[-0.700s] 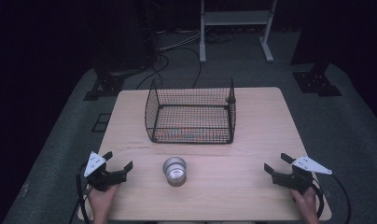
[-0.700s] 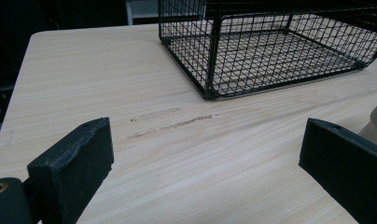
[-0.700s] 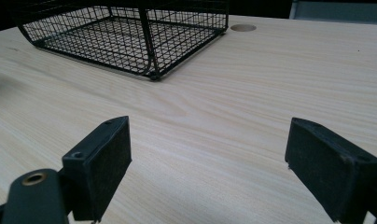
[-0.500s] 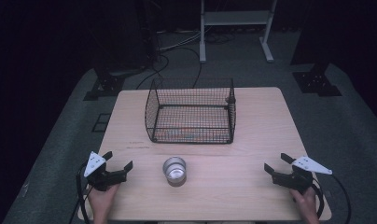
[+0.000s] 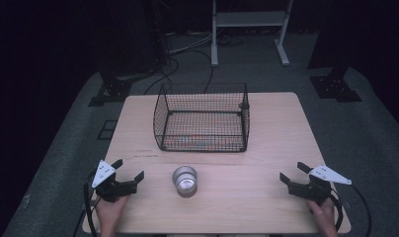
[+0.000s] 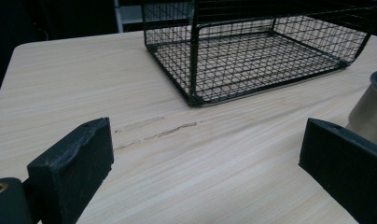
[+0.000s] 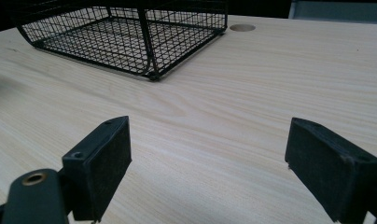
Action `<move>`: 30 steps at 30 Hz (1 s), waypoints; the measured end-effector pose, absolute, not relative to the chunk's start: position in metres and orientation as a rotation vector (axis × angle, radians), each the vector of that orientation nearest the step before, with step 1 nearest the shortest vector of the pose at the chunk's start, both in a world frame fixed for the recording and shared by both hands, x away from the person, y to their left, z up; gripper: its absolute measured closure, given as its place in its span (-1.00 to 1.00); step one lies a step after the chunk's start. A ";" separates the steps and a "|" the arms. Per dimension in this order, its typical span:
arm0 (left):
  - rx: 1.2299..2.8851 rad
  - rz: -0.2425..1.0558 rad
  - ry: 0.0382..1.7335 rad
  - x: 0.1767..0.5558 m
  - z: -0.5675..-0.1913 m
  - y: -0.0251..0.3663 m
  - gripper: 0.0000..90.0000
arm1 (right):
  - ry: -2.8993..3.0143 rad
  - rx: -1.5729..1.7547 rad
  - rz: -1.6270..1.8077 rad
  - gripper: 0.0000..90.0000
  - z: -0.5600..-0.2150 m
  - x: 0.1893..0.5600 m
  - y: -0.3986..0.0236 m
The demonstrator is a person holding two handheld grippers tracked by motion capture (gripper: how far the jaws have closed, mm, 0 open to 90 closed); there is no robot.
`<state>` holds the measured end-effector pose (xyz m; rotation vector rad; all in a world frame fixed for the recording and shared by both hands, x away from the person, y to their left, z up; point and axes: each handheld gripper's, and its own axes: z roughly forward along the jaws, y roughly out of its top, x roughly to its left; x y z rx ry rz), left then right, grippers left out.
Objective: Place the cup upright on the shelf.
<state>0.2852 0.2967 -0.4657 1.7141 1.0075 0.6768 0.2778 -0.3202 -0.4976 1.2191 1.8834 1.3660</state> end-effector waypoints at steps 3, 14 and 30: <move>1.716 0.668 0.978 0.284 -0.464 0.293 -0.97 | 1.883 1.218 1.364 -0.70 -0.498 0.278 -0.320; 1.742 0.630 0.879 0.282 -0.452 0.279 -0.97 | 1.885 1.215 1.364 -0.70 -0.498 0.278 -0.320; 1.820 0.561 0.730 0.286 -0.437 0.259 -0.97 | 1.886 1.216 1.355 -0.70 -0.498 0.278 -0.320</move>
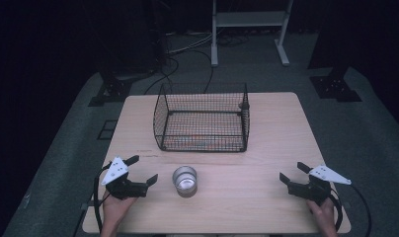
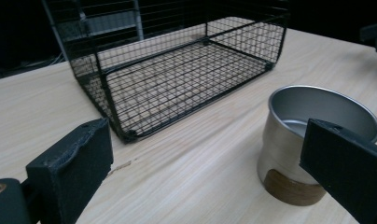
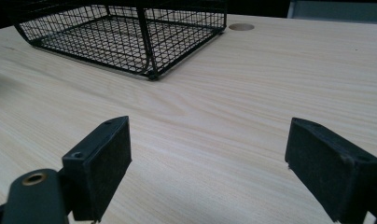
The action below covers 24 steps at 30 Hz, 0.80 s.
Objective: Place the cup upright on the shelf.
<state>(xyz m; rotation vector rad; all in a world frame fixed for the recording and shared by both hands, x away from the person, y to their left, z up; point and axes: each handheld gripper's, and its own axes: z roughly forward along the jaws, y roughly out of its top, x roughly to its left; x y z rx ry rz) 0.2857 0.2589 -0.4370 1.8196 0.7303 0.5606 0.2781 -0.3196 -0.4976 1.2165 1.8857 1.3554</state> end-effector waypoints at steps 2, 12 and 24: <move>1.819 0.541 0.710 0.286 -0.435 0.257 -0.97 | 1.887 1.216 1.356 -0.70 -0.498 0.278 -0.320; 1.852 0.475 0.627 0.288 -0.421 0.247 -0.97 | 1.890 1.212 1.354 -0.70 -0.498 0.278 -0.319; 1.912 0.418 0.531 0.290 -0.407 0.228 -1.00 | 1.891 1.212 1.354 -0.70 -0.498 0.278 -0.319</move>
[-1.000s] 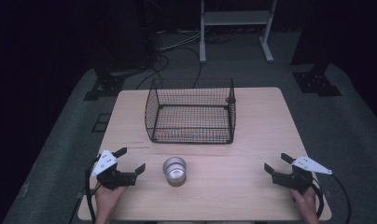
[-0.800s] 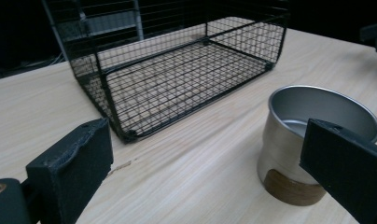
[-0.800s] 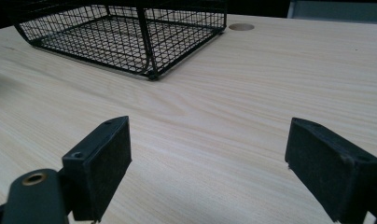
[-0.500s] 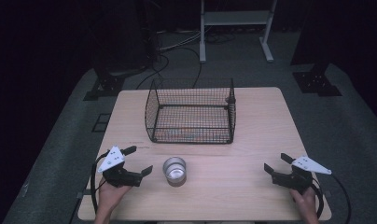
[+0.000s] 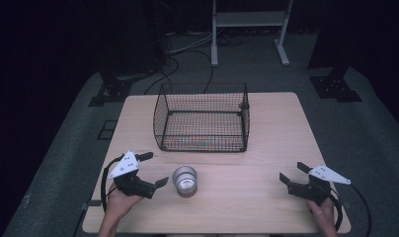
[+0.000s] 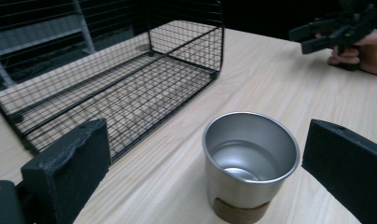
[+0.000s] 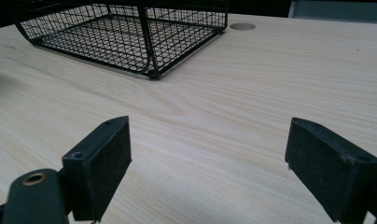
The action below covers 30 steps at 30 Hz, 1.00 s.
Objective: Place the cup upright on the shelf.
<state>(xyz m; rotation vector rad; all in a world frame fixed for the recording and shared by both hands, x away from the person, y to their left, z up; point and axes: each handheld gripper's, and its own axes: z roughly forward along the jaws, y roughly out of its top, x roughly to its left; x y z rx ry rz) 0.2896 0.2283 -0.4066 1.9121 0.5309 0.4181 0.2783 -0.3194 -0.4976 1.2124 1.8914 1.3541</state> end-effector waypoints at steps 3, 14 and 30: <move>1.926 0.399 0.511 0.289 -0.406 0.224 -1.00 | 1.892 1.211 1.354 -0.70 -0.498 0.278 -0.319; 2.003 0.335 0.456 0.291 -0.410 0.206 -1.00 | 1.893 1.209 1.355 -0.70 -0.498 0.278 -0.319; 2.121 0.265 0.412 0.296 -0.424 0.186 -1.00 | 1.896 1.206 1.356 -0.70 -0.498 0.278 -0.319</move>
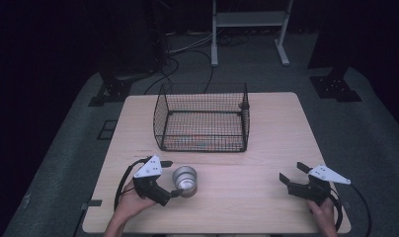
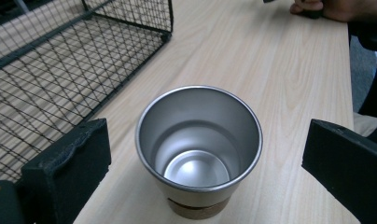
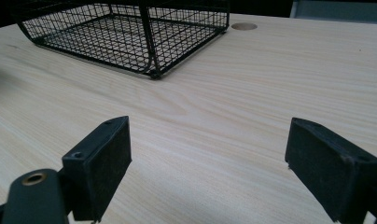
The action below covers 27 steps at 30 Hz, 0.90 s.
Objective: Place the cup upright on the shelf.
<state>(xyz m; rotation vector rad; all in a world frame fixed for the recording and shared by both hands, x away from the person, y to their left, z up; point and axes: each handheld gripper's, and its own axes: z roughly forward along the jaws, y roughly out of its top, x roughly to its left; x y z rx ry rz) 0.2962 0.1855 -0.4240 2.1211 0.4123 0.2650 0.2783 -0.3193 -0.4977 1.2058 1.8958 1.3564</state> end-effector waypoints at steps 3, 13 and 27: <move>2.137 0.258 0.414 0.298 -0.427 0.183 -1.00 | 1.897 1.204 1.356 -0.70 -0.498 0.278 -0.319; 2.196 0.233 0.419 0.305 -0.438 0.175 -1.00 | 1.899 1.204 1.358 -0.70 -0.498 0.278 -0.319; 2.268 0.191 0.430 0.316 -0.450 0.166 -1.00 | 1.904 1.199 1.359 -0.70 -0.498 0.278 -0.319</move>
